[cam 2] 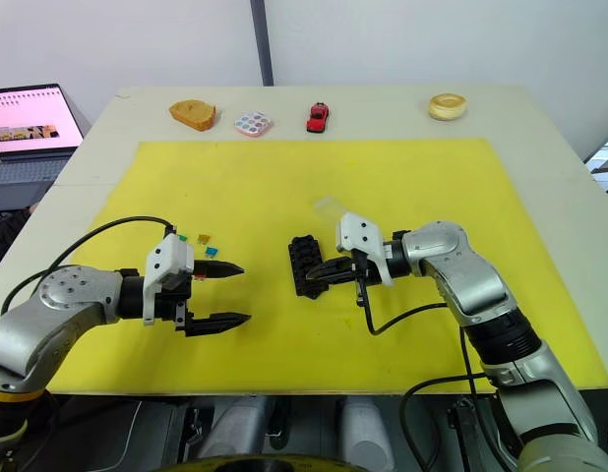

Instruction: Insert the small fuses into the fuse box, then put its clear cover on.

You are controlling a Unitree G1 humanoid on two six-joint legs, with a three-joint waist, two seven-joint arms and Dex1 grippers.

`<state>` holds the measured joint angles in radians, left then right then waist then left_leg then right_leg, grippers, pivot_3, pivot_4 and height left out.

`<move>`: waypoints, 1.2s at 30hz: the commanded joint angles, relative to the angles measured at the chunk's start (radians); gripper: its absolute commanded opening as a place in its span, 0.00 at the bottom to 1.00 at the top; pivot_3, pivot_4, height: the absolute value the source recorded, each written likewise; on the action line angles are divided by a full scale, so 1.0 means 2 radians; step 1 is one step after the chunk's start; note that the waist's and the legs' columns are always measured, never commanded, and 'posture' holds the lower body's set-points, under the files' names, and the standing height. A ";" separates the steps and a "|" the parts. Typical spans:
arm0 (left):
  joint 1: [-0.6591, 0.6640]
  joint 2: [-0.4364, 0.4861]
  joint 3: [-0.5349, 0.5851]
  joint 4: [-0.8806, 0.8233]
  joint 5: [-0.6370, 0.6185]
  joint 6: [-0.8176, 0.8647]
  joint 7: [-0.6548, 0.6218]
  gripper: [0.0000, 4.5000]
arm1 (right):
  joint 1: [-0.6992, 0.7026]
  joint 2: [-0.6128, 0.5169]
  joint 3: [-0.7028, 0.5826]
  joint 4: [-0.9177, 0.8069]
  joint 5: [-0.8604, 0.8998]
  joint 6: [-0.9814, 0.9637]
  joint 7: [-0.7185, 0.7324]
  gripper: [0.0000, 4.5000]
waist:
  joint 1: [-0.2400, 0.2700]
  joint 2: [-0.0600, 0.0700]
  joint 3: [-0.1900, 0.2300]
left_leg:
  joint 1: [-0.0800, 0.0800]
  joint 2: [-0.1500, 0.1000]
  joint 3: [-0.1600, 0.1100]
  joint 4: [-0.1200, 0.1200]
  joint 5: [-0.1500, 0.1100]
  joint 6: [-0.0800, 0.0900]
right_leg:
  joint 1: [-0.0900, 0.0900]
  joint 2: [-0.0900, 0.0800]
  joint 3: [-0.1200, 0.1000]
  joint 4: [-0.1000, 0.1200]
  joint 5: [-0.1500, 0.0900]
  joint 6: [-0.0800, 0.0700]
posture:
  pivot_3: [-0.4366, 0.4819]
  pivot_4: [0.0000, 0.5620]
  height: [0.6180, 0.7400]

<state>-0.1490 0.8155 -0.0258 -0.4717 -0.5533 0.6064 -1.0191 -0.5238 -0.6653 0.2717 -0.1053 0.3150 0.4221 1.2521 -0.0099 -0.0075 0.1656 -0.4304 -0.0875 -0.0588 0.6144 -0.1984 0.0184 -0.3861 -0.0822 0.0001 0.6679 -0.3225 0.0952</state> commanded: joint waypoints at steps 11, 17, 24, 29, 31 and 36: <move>-0.001 0.001 0.006 0.004 0.005 -0.015 -0.004 1.00 | 0.017 -0.001 0.017 0.028 -0.029 -0.032 -0.001 0.01 | 0.000 0.000 0.000 | 0.001 0.000 0.000 0.000 0.000 0.000 | 0.001 0.000 0.000 0.000 0.000 0.000 | 0.48 0.27 1.00; 0.000 0.002 0.006 0.005 0.008 -0.019 -0.006 1.00 | 0.024 0.000 0.016 0.039 -0.027 -0.041 -0.002 0.01 | 0.000 0.000 0.000 | 0.002 0.000 0.000 0.000 0.000 0.000 | 0.002 0.000 0.000 0.000 0.000 0.000 | 0.48 0.27 1.00; 0.000 0.002 0.007 0.010 0.008 -0.022 -0.008 1.00 | 0.027 0.011 0.005 0.048 -0.019 -0.046 -0.007 0.01 | 0.000 0.000 0.000 | 0.002 0.000 0.000 0.000 0.000 0.000 | 0.003 0.000 0.000 0.000 0.000 0.000 | 0.48 0.27 1.00; 0.001 0.004 0.023 0.028 0.002 -0.020 -0.009 1.00 | 0.016 0.023 -0.038 0.036 0.031 -0.009 -0.014 0.01 | 0.000 0.000 0.000 | 0.002 0.000 0.000 0.000 0.000 0.000 | 0.002 0.000 0.000 0.000 0.000 0.000 | 0.48 0.27 1.00; -0.003 0.004 0.041 0.039 -0.011 -0.010 -0.008 1.00 | 0.008 0.023 -0.060 0.017 0.060 0.020 -0.020 0.01 | 0.000 0.000 0.000 | 0.002 0.000 0.000 0.000 0.000 0.000 | 0.002 0.000 0.000 0.000 0.000 0.000 | 0.48 0.27 1.00; -0.021 0.028 0.126 0.073 -0.069 0.043 -0.004 1.00 | -0.002 -0.003 -0.127 -0.039 0.145 0.134 -0.044 0.01 | 0.000 0.000 0.000 | 0.001 0.000 0.000 0.000 0.000 0.000 | 0.001 0.000 0.000 0.000 0.000 0.000 | 0.48 0.27 1.00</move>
<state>-0.1726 0.8443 0.1457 -0.3320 -0.6527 0.6717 -1.0299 -0.5016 -0.6516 0.0840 -0.1307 0.5435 0.6355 1.1813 -0.0095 -0.0077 0.1656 -0.4279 -0.0874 -0.0592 0.6135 -0.1986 0.0185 -0.3843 -0.0822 0.0000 0.6674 -0.3226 0.0951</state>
